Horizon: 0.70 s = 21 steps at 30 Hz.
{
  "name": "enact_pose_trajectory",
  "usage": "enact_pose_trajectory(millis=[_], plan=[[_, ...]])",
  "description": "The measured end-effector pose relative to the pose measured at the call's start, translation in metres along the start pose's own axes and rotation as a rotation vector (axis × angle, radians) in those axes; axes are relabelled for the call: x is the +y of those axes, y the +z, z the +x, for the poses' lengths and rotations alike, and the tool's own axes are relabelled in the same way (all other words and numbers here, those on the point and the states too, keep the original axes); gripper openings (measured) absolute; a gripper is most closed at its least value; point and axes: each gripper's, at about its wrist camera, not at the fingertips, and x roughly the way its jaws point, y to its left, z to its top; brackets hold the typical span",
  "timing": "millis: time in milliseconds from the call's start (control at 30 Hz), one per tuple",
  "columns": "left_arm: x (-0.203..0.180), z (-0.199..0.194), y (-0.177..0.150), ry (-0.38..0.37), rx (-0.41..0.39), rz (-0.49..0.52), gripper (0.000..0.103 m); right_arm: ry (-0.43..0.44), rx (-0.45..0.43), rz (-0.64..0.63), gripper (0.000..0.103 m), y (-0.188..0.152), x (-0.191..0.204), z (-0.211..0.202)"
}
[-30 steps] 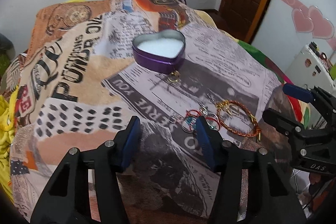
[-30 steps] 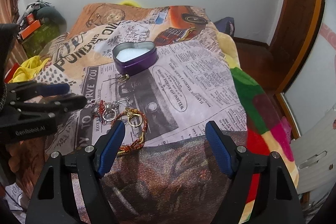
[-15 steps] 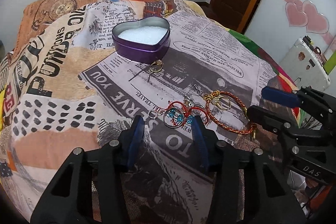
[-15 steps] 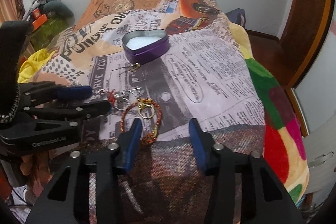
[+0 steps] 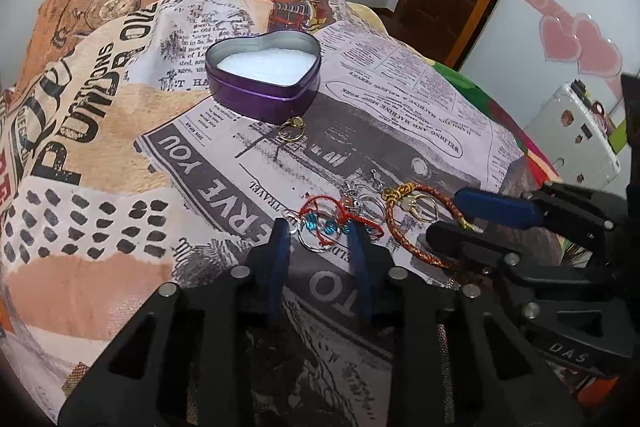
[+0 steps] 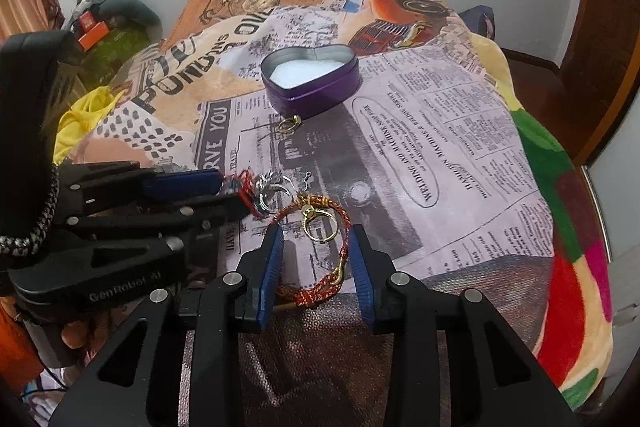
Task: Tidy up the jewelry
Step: 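Grasp the gold-and-red beaded bracelet with the right tool while the left tool grasps a silver ring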
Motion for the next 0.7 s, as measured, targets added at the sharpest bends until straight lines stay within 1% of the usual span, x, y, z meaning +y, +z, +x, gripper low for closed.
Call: enact_pose_trajectory(millis=[133, 533, 700], plan=[[0.005, -0.002, 0.0, -0.02, -0.007, -0.022, 0.026, -0.001, 0.012, -0.002, 0.03, 0.0, 0.001, 0.003], [0.001, -0.001, -0.003, -0.007, -0.002, -0.002, 0.026, -0.005, 0.015, -0.007, 0.03, 0.005, 0.0, 0.011], [0.002, 0.0, -0.003, -0.009, -0.006, -0.002, 0.026, -0.022, 0.003, -0.03, 0.029, 0.004, 0.004, 0.016]])
